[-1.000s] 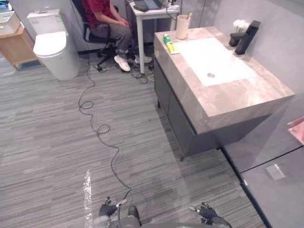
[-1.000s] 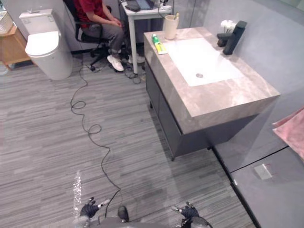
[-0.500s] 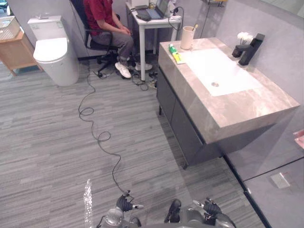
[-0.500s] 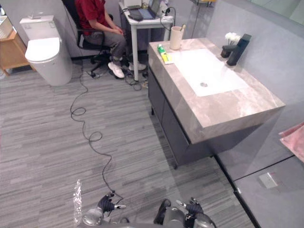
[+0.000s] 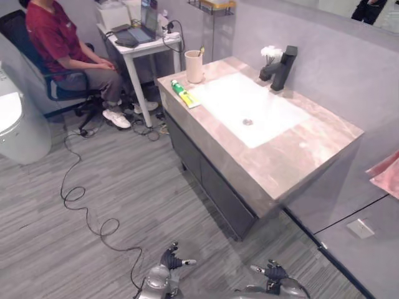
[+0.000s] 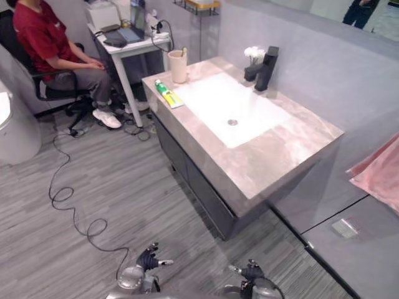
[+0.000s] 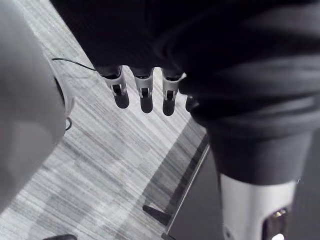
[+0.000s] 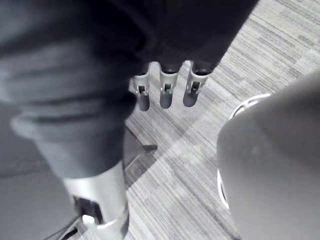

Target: Organize washtable

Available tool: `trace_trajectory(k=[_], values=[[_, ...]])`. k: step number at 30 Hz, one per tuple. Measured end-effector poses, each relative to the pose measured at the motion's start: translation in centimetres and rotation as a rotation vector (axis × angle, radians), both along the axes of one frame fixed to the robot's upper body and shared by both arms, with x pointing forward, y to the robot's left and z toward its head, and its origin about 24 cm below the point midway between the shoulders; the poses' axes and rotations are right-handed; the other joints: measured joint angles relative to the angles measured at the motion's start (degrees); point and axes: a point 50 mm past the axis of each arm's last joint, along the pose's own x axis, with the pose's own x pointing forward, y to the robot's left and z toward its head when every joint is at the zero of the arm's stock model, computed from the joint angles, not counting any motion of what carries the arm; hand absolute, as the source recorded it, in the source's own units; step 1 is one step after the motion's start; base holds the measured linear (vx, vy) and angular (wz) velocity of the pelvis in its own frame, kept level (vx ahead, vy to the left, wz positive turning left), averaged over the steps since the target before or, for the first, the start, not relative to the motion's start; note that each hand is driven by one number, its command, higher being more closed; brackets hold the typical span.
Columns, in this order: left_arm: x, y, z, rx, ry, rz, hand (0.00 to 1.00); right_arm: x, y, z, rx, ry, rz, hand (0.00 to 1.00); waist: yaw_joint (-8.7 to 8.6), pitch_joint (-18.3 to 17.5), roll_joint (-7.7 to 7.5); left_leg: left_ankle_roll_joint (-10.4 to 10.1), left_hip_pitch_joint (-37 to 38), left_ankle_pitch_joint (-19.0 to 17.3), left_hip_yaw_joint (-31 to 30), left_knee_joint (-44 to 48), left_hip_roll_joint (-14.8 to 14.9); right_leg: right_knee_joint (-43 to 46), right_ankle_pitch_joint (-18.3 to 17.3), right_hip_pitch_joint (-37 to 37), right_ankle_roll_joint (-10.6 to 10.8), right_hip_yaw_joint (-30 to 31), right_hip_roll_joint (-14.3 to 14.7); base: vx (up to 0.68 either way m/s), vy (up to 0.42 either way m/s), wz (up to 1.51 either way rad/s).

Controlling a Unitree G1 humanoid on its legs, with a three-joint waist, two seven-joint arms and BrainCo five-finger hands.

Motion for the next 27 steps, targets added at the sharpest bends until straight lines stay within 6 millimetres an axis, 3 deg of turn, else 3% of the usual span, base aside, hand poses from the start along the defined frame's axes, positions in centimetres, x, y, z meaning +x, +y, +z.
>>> trace_trajectory(k=[1,2,3,5,7,10,11,12,14,16,18,19,21,23,25,27], values=[[-0.3,-0.2,-0.2,0.000,0.012,-0.011,0.00,0.1,-0.7,0.1,-0.024,-0.004,0.025,0.00,0.12,-0.85,2.23,2.10,1.31,7.33,-4.62,-6.90,0.23,-1.36,0.31,0.03,3.79,1.69,0.50,0.19,0.482,-0.76],[-0.6,-0.6,-0.3,-0.008,0.019,-0.015,0.00,0.3,-1.0,0.2,-0.039,-0.007,0.047,0.00,0.32,-1.00,3.35,-1.52,1.46,9.96,-6.71,-7.57,0.44,-2.22,-0.05,0.50,6.80,2.66,1.00,0.17,0.474,-0.56],[-0.5,0.2,-0.4,0.021,0.039,-0.029,0.00,0.3,-0.3,0.1,-0.026,-0.004,0.073,0.00,-0.34,-0.31,2.12,-1.23,1.51,8.30,-6.19,-5.27,-1.71,-3.70,0.11,1.58,8.53,4.09,-0.87,0.13,0.389,-0.29],[-0.2,1.6,-0.3,0.075,0.036,-0.052,0.00,-0.4,0.4,-0.2,-0.008,0.016,0.081,0.00,-0.47,-0.58,-0.08,-0.49,1.93,5.62,-5.82,-2.68,-4.54,-5.43,1.34,2.93,9.00,5.16,-1.85,0.09,0.284,-0.05],[-0.3,2.0,-0.3,0.091,0.039,-0.067,0.00,-0.5,0.4,-0.3,-0.005,0.025,0.087,0.00,-0.19,-1.03,-0.38,0.35,1.55,2.65,-4.33,1.12,-5.94,-5.69,1.74,3.22,9.75,6.25,-3.62,0.00,0.308,-0.21],[-0.3,1.6,-0.3,0.097,0.037,-0.111,0.00,-0.5,-0.2,-0.2,-0.010,0.022,0.053,0.00,-1.18,-1.51,0.67,1.86,-1.42,-2.24,-3.25,7.29,-7.39,-3.92,0.34,1.83,12.57,7.51,-5.92,-0.06,0.276,-0.20],[-0.2,1.0,-0.3,0.091,0.032,-0.142,0.00,-0.4,-0.4,-0.2,-0.009,0.019,0.032,0.00,-1.55,-1.21,0.35,3.62,-1.87,-3.96,-2.57,9.01,-9.44,-0.96,-1.15,-0.12,12.65,9.41,-7.98,-0.06,0.406,-0.39],[-0.3,0.7,-0.3,0.092,0.030,-0.174,0.00,-0.4,-0.7,-0.1,-0.010,0.017,0.017,0.00,-1.71,-1.28,0.58,5.20,-1.35,-5.29,-1.27,10.02,-10.97,1.75,-2.41,-1.51,11.53,11.73,-9.98,-0.04,0.434,-0.59],[-0.4,0.4,-0.4,0.100,0.037,-0.204,0.00,-0.1,-1.3,0.1,-0.006,-0.004,0.004,0.00,-2.11,-1.06,1.39,6.47,0.58,-6.40,2.06,9.39,-11.60,12.87,0.41,-7.64,3.25,13.22,-11.83,0.00,0.263,-0.65],[-0.6,0.6,-0.5,0.105,0.040,-0.203,0.00,0.3,-1.7,0.4,-0.023,-0.030,0.004,0.00,-1.66,-0.98,1.70,6.52,3.73,-6.32,4.92,6.27,-11.80,20.16,4.16,-11.37,-2.46,10.52,-13.23,-0.01,0.218,-0.68],[-0.9,1.3,-0.6,0.120,0.055,-0.196,0.00,0.1,-2.0,0.3,-0.030,-0.026,0.018,0.00,-1.84,-0.33,0.61,7.71,9.11,-5.36,8.08,1.16,-12.02,29.81,2.01,-13.86,-1.38,3.87,-13.27,0.01,0.162,-0.71],[-1.1,1.6,-0.7,0.128,0.064,-0.189,0.00,-0.3,-1.9,0.2,-0.025,-0.014,0.012,0.00,-1.85,-0.54,0.34,7.49,11.20,-4.86,8.65,-1.83,-12.52,30.67,-0.44,-13.53,-0.66,0.67,-11.21,0.08,0.121,-0.53],[-1.2,1.6,-0.8,0.126,0.074,-0.182,0.00,-0.8,-2.3,0.1,-0.032,0.001,-0.001,0.00,-2.42,-0.53,0.12,7.30,12.82,-3.81,9.10,-5.51,-13.12,27.02,-3.56,-13.66,1.76,-3.01,-6.97,0.11,0.098,-0.35],[-1.3,1.6,-0.9,0.116,0.085,-0.161,0.00,-2.4,-2.8,-0.3,-0.028,0.050,-0.046,0.00,-3.29,-0.37,-0.29,7.38,13.14,-2.64,9.15,-7.45,-13.88,19.62,-4.44,-13.71,2.76,-5.48,-3.64,0.19,0.043,-0.05],[-1.3,1.4,-0.9,0.100,0.087,-0.126,0.00,-3.9,-2.6,-0.7,-0.009,0.090,-0.094,0.00,-3.44,0.63,-0.74,8.12,14.58,-2.86,9.12,-7.22,-13.89,14.78,-4.15,-13.45,2.71,-5.98,-1.79,0.17,-0.047,0.07],[-1.3,1.5,-0.9,0.090,0.087,-0.091,0.00,-6.1,-2.5,-1.0,0.004,0.136,-0.145,0.00,-3.33,0.64,-1.19,6.51,16.09,-4.31,7.07,-6.96,-13.27,13.43,-1.95,-11.56,-1.08,-5.73,-0.38,0.24,-0.099,0.37]])
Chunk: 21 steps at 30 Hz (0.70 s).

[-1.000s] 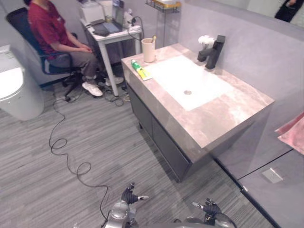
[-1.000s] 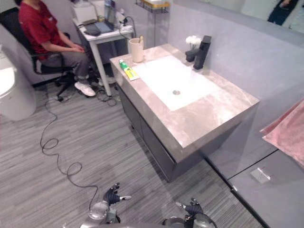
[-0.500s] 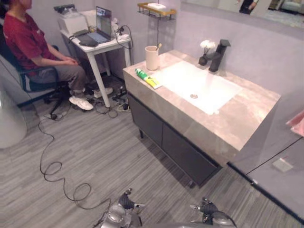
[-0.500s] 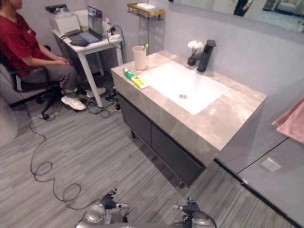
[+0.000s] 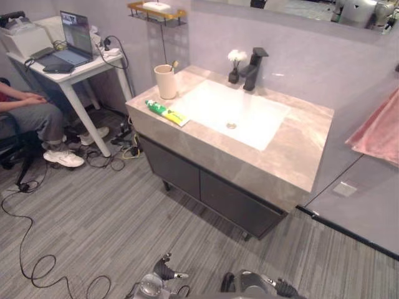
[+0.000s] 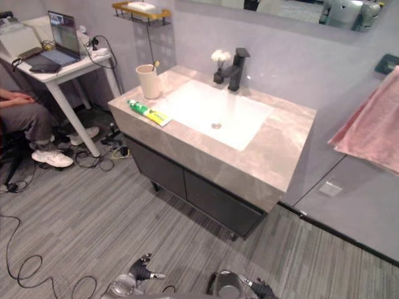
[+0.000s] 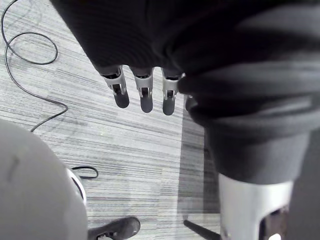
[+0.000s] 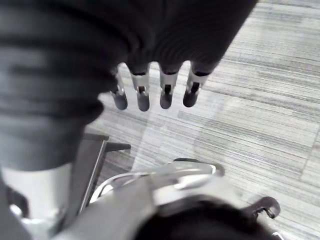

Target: Organize washtable

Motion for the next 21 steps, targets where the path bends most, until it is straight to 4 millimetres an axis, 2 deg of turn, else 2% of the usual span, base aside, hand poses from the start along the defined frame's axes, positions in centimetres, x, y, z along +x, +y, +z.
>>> trace_trajectory(k=[1,3,5,7,8,10,11,12,13,14,15,16,17,18,19,20,21], values=[[0.0,-0.4,0.0,-0.019,-0.002,0.022,0.00,-0.7,-0.2,0.0,-0.002,0.009,-0.033,0.00,-0.03,0.27,1.03,-0.42,0.38,-0.27,-0.80,-0.55,0.99,0.61,-0.11,0.39,-0.09,0.25,0.86,0.26,-0.093,0.39],[0.1,-0.8,0.0,-0.043,-0.013,0.063,0.00,-0.8,-0.2,0.0,-0.004,-0.002,-0.061,0.00,0.06,0.36,1.10,-0.54,1.31,-0.27,-2.03,-1.23,1.15,0.90,-2.11,1.15,-0.50,-0.50,0.94,0.25,-0.089,0.40],[0.0,-1.1,0.2,-0.060,-0.028,0.094,0.00,-1.0,-0.3,0.1,-0.003,-0.010,-0.086,0.00,0.08,0.37,1.21,-3.07,-0.99,-1.77,-3.38,3.73,2.44,-0.73,-3.70,3.17,-0.44,-2.20,1.59,0.18,-0.123,0.56],[1.2,-1.4,1.0,-0.082,-0.096,0.125,0.00,-0.8,-0.3,0.2,-0.007,-0.024,-0.091,0.00,0.69,0.48,1.32,-8.70,-10.08,-2.63,-5.32,21.29,6.02,-2.36,-4.38,5.60,-0.23,-6.20,1.80,0.11,-0.073,0.83],[1.8,-1.7,1.4,-0.094,-0.134,0.130,0.00,-1.0,-0.4,0.2,-0.011,-0.019,-0.087,0.00,1.62,0.67,1.50,-10.46,-14.31,-1.97,-4.76,30.95,9.12,-3.02,-4.67,7.37,-0.54,-8.62,2.00,0.13,0.010,0.81],[2.2,-1.8,1.9,-0.107,-0.167,0.146,0.00,-1.0,-0.3,0.3,-0.014,-0.019,-0.073,0.00,2.99,0.67,1.20,-10.04,-16.92,-2.01,-2.27,35.52,13.06,-3.50,-4.80,8.94,-0.74,-10.88,1.76,0.11,0.057,0.57],[2.5,-1.9,2.2,-0.113,-0.192,0.152,0.00,-0.5,-0.3,0.4,-0.019,-0.034,-0.053,0.00,3.89,0.48,0.74,-7.62,-17.91,-0.73,0.67,34.39,15.99,-4.67,-4.79,10.00,-0.28,-12.83,1.31,0.09,0.120,0.65],[2.7,-2.0,2.5,-0.117,-0.211,0.148,0.00,0.3,-0.3,0.5,-0.021,-0.053,-0.040,0.00,4.14,0.27,0.50,-3.89,-18.25,0.38,3.33,30.52,17.96,-5.45,-4.43,10.72,0.58,-15.09,0.25,0.09,0.146,0.78],[2.8,-2.1,2.6,-0.119,-0.221,0.143,0.00,0.5,-0.3,0.5,-0.025,-0.053,-0.024,0.00,4.30,0.08,0.51,-2.75,-18.25,0.02,4.39,28.23,18.63,-6.11,-4.01,11.05,1.30,-16.29,-0.27,0.11,0.216,1.00],[2.8,-2.1,2.7,-0.121,-0.227,0.130,0.00,0.8,-0.4,0.6,-0.032,-0.056,-0.008,0.00,4.57,-0.24,0.71,-2.06,-18.41,-0.38,4.70,23.18,19.10,-7.42,-3.05,11.61,2.88,-17.86,-1.15,0.14,0.284,1.04],[2.4,-2.1,2.5,-0.122,-0.216,0.124,0.00,1.0,-0.9,0.7,-0.053,-0.053,0.023,0.00,4.87,-1.42,1.98,0.51,-18.37,5.47,3.65,14.36,18.83,-8.13,-2.16,11.53,4.41,-18.91,-1.24,0.16,0.322,0.97],[2.0,-1.8,2.3,-0.115,-0.204,0.128,0.00,1.6,-1.2,0.8,-0.067,-0.055,0.039,0.00,5.01,-1.64,2.25,-3.25,-18.35,6.22,2.69,12.64,17.52,-8.17,-1.92,11.26,5.37,-18.81,-1.45,0.19,0.314,0.76],[1.6,-1.2,2.1,-0.100,-0.186,0.132,0.00,2.6,-0.7,0.8,-0.069,-0.060,0.081,0.00,5.06,-1.62,1.05,-2.15,-18.20,7.49,2.05,11.00,15.37,-9.88,-0.53,11.16,4.95,-17.08,-1.85,0.18,0.275,0.63],[1.0,0.3,1.9,-0.061,-0.169,0.132,0.00,3.6,0.0,0.9,-0.070,-0.076,0.135,0.00,5.13,-1.92,0.18,-2.15,-18.23,8.03,1.32,9.19,13.23,-12.84,1.61,11.68,4.64,-15.24,-1.97,0.19,0.273,0.65],[0.7,1.3,1.8,-0.036,-0.158,0.134,0.00,4.3,0.6,0.9,-0.070,-0.090,0.159,0.00,5.66,-1.84,0.15,-2.12,-18.16,8.12,1.07,8.67,12.13,-14.30,2.26,12.21,4.95,-15.05,-2.43,0.14,0.204,0.55],[0.9,2.0,2.0,-0.013,-0.162,0.133,0.00,5.7,1.6,1.1,-0.062,-0.120,0.207,0.00,6.83,-2.14,-0.32,-2.12,-17.42,8.12,1.09,7.94,10.85,-15.43,2.92,13.18,4.98,-14.70,-3.11,0.16,0.184,0.36],[0.7,2.3,1.9,-0.001,-0.153,0.123,0.00,7.5,2.8,1.6,-0.053,-0.168,0.277,0.00,7.00,-2.13,-0.18,-2.06,-16.13,8.31,1.16,6.56,9.83,-15.86,3.89,14.13,5.48,-14.13,-3.69,0.10,0.104,0.19]])
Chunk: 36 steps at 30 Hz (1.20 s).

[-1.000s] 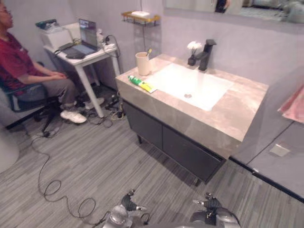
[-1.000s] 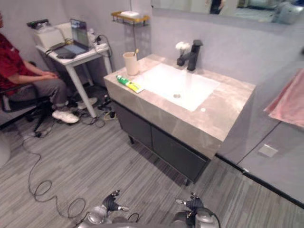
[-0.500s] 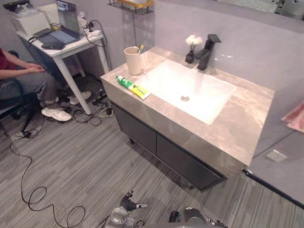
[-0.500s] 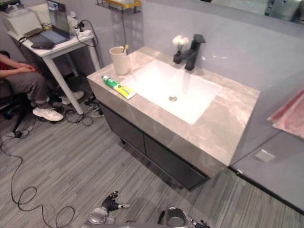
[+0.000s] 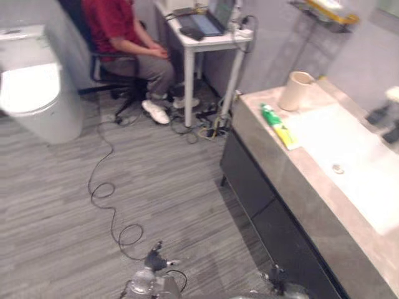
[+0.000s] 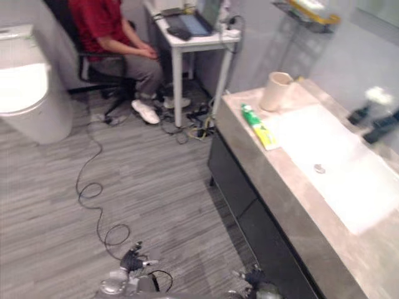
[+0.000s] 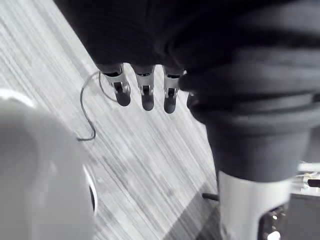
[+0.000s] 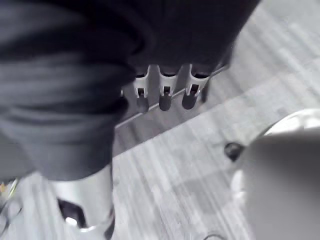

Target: Organize washtable

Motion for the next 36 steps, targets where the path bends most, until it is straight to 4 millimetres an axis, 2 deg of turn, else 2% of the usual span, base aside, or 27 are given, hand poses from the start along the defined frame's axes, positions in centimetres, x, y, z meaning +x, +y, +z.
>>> trace_trajectory(k=[3,5,9,13,18,20,21,22,23,24,25,26,27,28,29,30,31,32,33,34,35,36], values=[[0.2,-1.0,-0.1,0.003,0.010,-0.093,0.00,3.0,2.6,1.0,0.020,-0.081,0.119,0.00,0.06,-0.14,0.15,-0.43,2.35,2.38,0.23,-4.50,-1.63,-0.36,2.28,0.34,0.55,0.66,-0.90,0.07,0.069,0.11],[0.3,-1.9,-0.3,0.004,0.021,-0.154,0.00,4.1,3.8,1.5,0.019,-0.110,0.194,0.00,-0.01,0.14,1.01,-0.99,3.00,4.44,0.25,-7.57,-2.37,-1.29,3.80,0.21,0.94,0.81,-0.91,0.01,-0.002,0.04],[0.5,-4.0,-0.5,-0.014,0.024,-0.249,0.00,3.5,5.5,1.1,0.006,-0.074,0.347,0.00,-0.38,0.29,1.11,-1.52,5.55,7.63,0.37,-13.41,-3.40,-1.28,4.57,0.40,1.57,0.87,-1.43,0.00,-0.012,0.03],[0.3,-4.5,-0.6,-0.023,0.030,-0.262,0.00,3.3,6.1,1.0,0.007,-0.067,0.420,0.00,-0.59,0.31,0.70,-1.49,6.91,9.57,0.64,-16.29,-3.69,-1.18,4.95,0.33,1.35,0.97,-1.29,-0.03,-0.024,-0.01],[0.2,-4.5,-0.7,-0.025,0.029,-0.259,0.00,2.9,6.1,0.9,-0.018,-0.051,0.530,0.00,-0.52,0.33,0.63,-1.36,6.96,14.40,-2.83,-21.68,-5.99,-0.92,4.90,0.36,1.39,-1.22,-1.44,-0.07,0.004,0.37],[0.2,-4.6,-0.7,-0.028,0.025,-0.263,0.00,2.5,5.5,0.6,-0.035,-0.028,0.544,0.00,-0.45,0.64,1.01,-1.17,5.82,15.10,-6.80,-21.95,-6.68,1.07,4.05,0.27,0.74,0.87,-1.28,-0.09,0.040,0.87],[0.3,-4.7,-0.6,-0.028,0.018,-0.267,0.00,2.0,5.5,0.4,-0.032,-0.013,0.546,0.00,-0.24,0.96,0.98,-0.83,5.28,15.29,-10.23,-22.42,-7.22,2.45,1.12,-0.23,-1.10,6.14,-1.08,-0.14,-0.028,1.34],[0.6,-3.9,-0.4,-0.008,0.009,-0.264,0.00,1.7,6.1,0.3,-0.014,-0.012,0.554,0.00,0.05,0.98,-0.76,-0.87,4.61,15.27,-14.37,-23.80,-9.17,2.21,-3.18,-0.16,-1.73,12.19,-0.85,-0.14,-0.055,1.38],[0.7,-3.5,-0.3,-0.001,0.006,-0.253,0.00,1.6,6.2,0.3,-0.010,-0.014,0.559,0.00,0.48,0.94,-1.44,-0.89,4.38,15.28,-15.44,-24.78,-9.85,1.92,-4.34,0.17,-0.52,12.30,-1.04,-0.11,-0.119,1.24],[0.9,-3.0,-0.3,0.006,0.001,-0.238,0.00,1.6,6.2,0.3,-0.007,-0.018,0.560,0.00,0.81,0.99,-2.04,-1.26,3.73,16.06,-16.57,-26.21,-10.71,1.26,-6.15,0.51,1.90,11.14,-1.33,-0.07,-0.083,0.96],[1.1,-3.0,-0.2,0.005,-0.005,-0.229,0.00,1.4,5.7,0.2,-0.016,-0.007,0.555,0.00,0.91,1.37,-1.38,-1.38,3.40,18.10,-18.24,-27.86,-11.04,1.36,-6.86,0.54,3.61,9.37,-0.87,-0.09,-0.069,1.06],[1.0,-3.0,-0.2,0.001,-0.005,-0.222,0.00,1.3,5.0,0.1,-0.032,0.002,0.554,0.00,0.97,1.50,-0.31,-1.35,2.69,18.69,-20.21,-27.98,-10.78,1.60,-6.96,0.78,3.42,7.66,-0.34,-0.17,-0.029,1.04],[1.0,-3.5,-0.2,-0.019,-0.014,-0.208,0.00,1.1,4.0,0.0,-0.050,0.015,0.539,0.00,1.18,1.84,1.68,-1.39,1.84,18.89,-22.24,-27.98,-10.49,1.61,-6.97,1.17,3.41,5.87,0.40,-0.17,-0.020,0.91],[1.0,-3.7,-0.2,-0.028,-0.018,-0.201,0.00,0.6,3.4,-0.2,-0.054,0.030,0.515,0.00,1.10,2.09,2.53,-1.36,1.52,18.83,-23.00,-27.98,-10.43,1.54,-7.12,1.65,3.65,4.68,0.73,-0.20,-0.028,0.73],[0.8,-3.8,-0.3,-0.031,-0.013,-0.198,0.00,0.3,2.6,-0.3,-0.056,0.035,0.457,0.00,0.89,1.90,3.26,-1.41,0.95,18.70,-23.07,-27.96,-10.25,1.37,-7.06,1.60,3.56,3.99,1.07,-0.14,-0.013,0.43],[0.8,-3.7,-0.3,-0.031,-0.011,-0.197,0.00,0.3,2.2,-0.3,-0.062,0.036,0.434,0.00,0.84,1.89,3.36,-1.57,0.83,18.24,-22.76,-27.89,-10.27,1.13,-6.90,1.59,3.33,3.86,0.90,-0.14,0.022,0.23],[1.0,-3.5,-0.2,-0.027,-0.018,-0.187,0.00,-0.3,1.6,-0.4,-0.055,0.045,0.378,0.00,0.82,1.94,2.55,-0.59,-0.76,17.50,-19.69,-23.88,-10.88,1.10,-6.31,1.25,3.34,3.45,-0.66,-0.07,0.061,0.03],[1.0,-3.3,-0.2,-0.026,-0.018,-0.174,0.00,-0.2,1.5,-0.4,-0.050,0.042,0.355,0.00,0.78,1.95,2.02,-0.52,-1.33,17.45,-18.50,-20.70,-11.30,1.16,-6.20,1.18,3.50,3.55,-1.28,0.03,0.092,-0.11],[0.9,-3.0,-0.3,-0.021,-0.017,-0.160,0.00,-0.5,1.0,-0.5,-0.053,0.049,0.324,0.00,0.59,1.92,1.51,1.01,-1.14,16.10,-17.20,-19.32,-11.63,1.30,-6.29,1.24,3.80,4.26,-1.51,0.07,0.073,-0.18],[0.8,-2.8,-0.3,-0.012,-0.012,-0.150,0.00,-0.5,0.8,-0.5,-0.056,0.046,0.307,0.00,0.32,1.58,1.80,1.25,-0.29,15.78,-16.65,-21.07,-11.52,1.12,-6.30,1.20,3.88,5.35,-1.18,0.10,0.058,-0.17],[0.5,-2.4,-0.5,0.001,0.001,-0.144,0.00,-0.7,0.8,-0.5,-0.049,0.043,0.285,0.00,-0.66,1.15,1.13,1.06,0.91,16.71,-15.80,-24.91,-11.89,0.07,-6.28,0.48,3.86,6.83,-1.04,0.04,0.021,-0.13],[0.4,-2.3,-0.6,0.003,0.007,-0.143,0.00,-0.8,0.7,-0.5,-0.047,0.042,0.276,0.00,-0.69,0.78,0.55,1.11,1.63,17.78,-15.69,-27.08,-11.95,-0.26,-6.25,0.10,3.86,7.51,-0.88,0.07,0.023,-0.07]])
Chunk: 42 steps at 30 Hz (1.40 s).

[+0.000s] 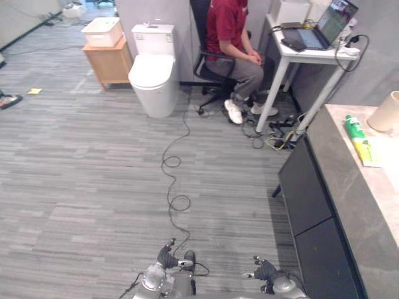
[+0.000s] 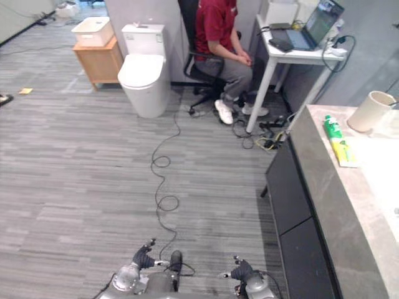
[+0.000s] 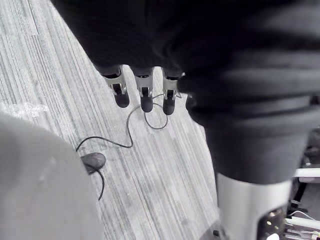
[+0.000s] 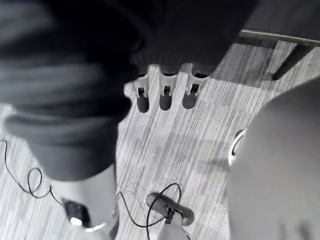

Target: Organize washtable

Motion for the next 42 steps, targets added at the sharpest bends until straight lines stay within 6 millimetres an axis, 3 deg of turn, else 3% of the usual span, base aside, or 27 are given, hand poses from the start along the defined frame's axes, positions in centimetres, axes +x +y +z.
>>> trace_trajectory(k=[5,11,14,26,29,32,33,34,35,38,41,42], values=[[-0.3,1.0,-0.2,0.016,0.027,0.048,0.00,-0.1,-0.1,0.0,0.028,-0.010,-0.132,0.00,-1.74,0.44,-0.88,0.44,1.09,0.20,1.85,-1.40,-1.62,-2.41,1.60,0.45,-0.13,4.88,-0.13,0.05,0.034,-0.10],[-0.8,1.8,-0.5,0.028,0.058,0.085,0.00,-0.2,0.1,-0.1,0.044,-0.007,-0.168,0.00,-1.80,0.47,-0.81,0.22,3.81,-1.13,6.65,-1.44,-0.44,-3.14,2.27,0.60,0.37,9.52,0.05,0.00,-0.006,-0.40],[-1.0,1.8,-0.6,0.030,0.067,0.085,0.00,-0.1,0.2,0.0,0.053,-0.013,-0.192,0.00,-3.10,0.53,-1.07,-0.20,4.79,-1.71,7.68,-1.45,0.08,-4.19,2.47,1.44,0.06,10.33,0.68,0.01,-0.021,-0.19],[-1.2,2.2,-0.7,0.035,0.077,0.122,0.00,-0.1,0.6,-0.1,0.047,-0.003,-0.152,0.00,-2.89,0.29,-3.57,-0.29,7.10,-2.15,9.70,-1.43,0.54,-5.30,3.10,3.37,0.54,11.63,0.93,0.05,-0.011,-0.09],[-1.1,2.1,-0.7,0.037,0.073,0.119,0.00,0.0,0.5,-0.1,0.045,0.001,-0.153,0.00,-2.95,0.33,-3.51,-0.98,6.89,-4.17,8.95,-1.36,0.44,-5.02,3.87,3.34,1.87,10.52,0.77,0.02,0.010,0.08],[-1.0,1.3,-0.7,0.039,0.065,0.077,0.00,-0.3,-0.1,-0.1,0.052,0.001,-0.213,0.00,-3.27,0.59,-2.79,1.35,6.87,-5.96,6.24,-0.85,-0.68,3.10,4.03,1.41,2.76,6.77,-1.15,0.05,0.081,0.54],[-0.7,0.8,-0.6,0.031,0.052,0.050,0.00,-0.4,-0.9,0.0,0.044,-0.008,-0.245,0.00,-3.04,1.39,-2.13,2.40,6.81,-6.91,5.61,1.19,-1.01,12.62,4.17,-1.79,2.74,6.77,-3.34,0.03,0.132,0.50],[-0.4,0.5,-0.4,0.029,0.040,0.033,0.00,-0.5,-1.5,0.0,0.042,-0.011,-0.279,0.00,-2.97,1.96,-1.83,2.82,7.16,-8.05,4.91,2.81,-1.40,21.39,5.51,-4.97,1.17,7.95,-5.50,0.04,0.194,0.48],[-0.3,0.4,-0.4,0.028,0.039,0.032,0.00,-0.3,-1.9,0.2,0.043,-0.025,-0.303,0.00,-3.03,2.87,-0.78,3.99,8.38,-9.37,4.11,3.97,-1.38,30.72,5.67,-9.46,-2.82,11.53,-6.62,0.03,0.140,0.25],[-0.5,0.9,-0.5,0.041,0.046,0.036,0.00,0.3,-1.8,0.5,0.053,-0.060,-0.311,0.00,-3.13,3.06,-0.18,5.47,9.80,-11.81,3.64,5.57,-0.58,34.52,-1.31,-16.01,-1.88,15.51,-2.76,0.01,0.089,0.06],[-0.1,0.2,-0.4,0.022,0.037,0.036,0.00,0.3,-2.2,0.7,0.073,-0.093,-0.390,0.00,-3.20,3.40,0.29,5.87,10.27,-13.24,3.40,6.14,-0.36,23.33,-0.92,-21.12,-1.67,16.38,0.83,0.06,0.029,0.07],[0.0,-0.3,-0.4,0.008,0.035,0.035,0.00,0.2,-2.4,0.8,0.077,-0.098,-0.425,0.00,-3.21,3.55,0.53,5.91,10.08,-14.18,3.38,7.07,-0.32,16.71,0.81,-21.88,-1.66,17.00,1.62,0.09,-0.009,0.09]])
